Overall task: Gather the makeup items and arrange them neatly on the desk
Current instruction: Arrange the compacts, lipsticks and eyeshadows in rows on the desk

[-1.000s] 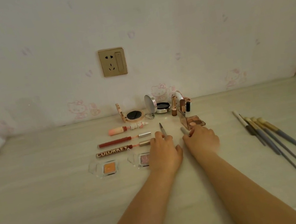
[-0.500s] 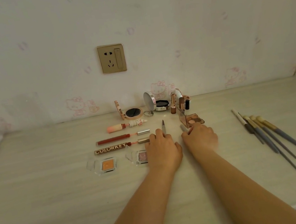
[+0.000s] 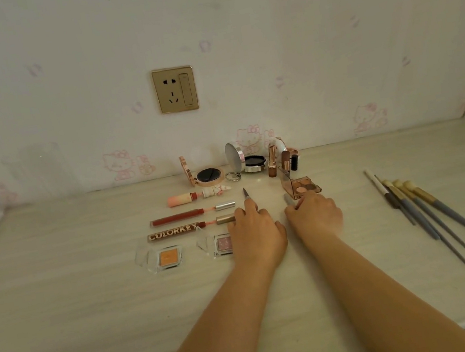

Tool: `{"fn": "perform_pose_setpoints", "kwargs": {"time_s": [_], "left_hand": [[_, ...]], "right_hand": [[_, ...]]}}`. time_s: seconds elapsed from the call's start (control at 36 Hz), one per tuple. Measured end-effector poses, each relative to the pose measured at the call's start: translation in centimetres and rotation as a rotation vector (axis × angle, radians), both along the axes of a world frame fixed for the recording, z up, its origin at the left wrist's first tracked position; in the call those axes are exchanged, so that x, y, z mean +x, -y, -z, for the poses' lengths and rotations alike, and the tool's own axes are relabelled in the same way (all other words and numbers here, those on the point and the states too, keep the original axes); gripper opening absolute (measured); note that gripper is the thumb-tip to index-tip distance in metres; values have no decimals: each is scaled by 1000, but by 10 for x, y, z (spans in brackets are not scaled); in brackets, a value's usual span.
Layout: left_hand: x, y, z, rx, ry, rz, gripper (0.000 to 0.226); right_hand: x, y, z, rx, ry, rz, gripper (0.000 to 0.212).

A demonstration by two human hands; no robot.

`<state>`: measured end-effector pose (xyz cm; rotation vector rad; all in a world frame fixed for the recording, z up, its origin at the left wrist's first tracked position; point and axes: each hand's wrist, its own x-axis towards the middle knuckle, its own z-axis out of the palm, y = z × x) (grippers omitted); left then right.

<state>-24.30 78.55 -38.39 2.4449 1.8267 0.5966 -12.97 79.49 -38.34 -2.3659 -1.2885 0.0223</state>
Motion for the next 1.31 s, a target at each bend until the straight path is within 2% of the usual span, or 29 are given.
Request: {"fn": "perform_pose_setpoints", "kwargs": {"time_s": [0.39,0.5,0.61,0.69,0.78,0.86,0.94,1.0,1.08,1.31], "left_hand": [[-1,1,0,24,-13,-7,43],[-1,4,-4,128,-39,29,41],[4,8,-9,236,-58,107,36],[12,9,-10,245,-62,137,34],[31,15,-12,238,-21,165,34],[57,25,-11,223,13,241,34],[74,31,-7,218,33,290,29],[76,32,-5,223,53,299,26],[74,29,-2,172,61,292,28],[73,30,2,157,1,381,32]], "right_hand": [[-1,4,-2,38,-53,-11,46],[0,10,-6,139,-250,-23,43],[12,25,-14,243,-532,-99,16],[30,38,-16,265,-582,-112,12],[52,53,-15,285,-469,-53,16],[78,66,-14,280,-185,52,17],[105,72,-16,134,103,107,25],[117,72,-14,27,192,137,31],[124,70,-12,-48,229,186,37],[124,66,-13,-90,180,256,39]]}}
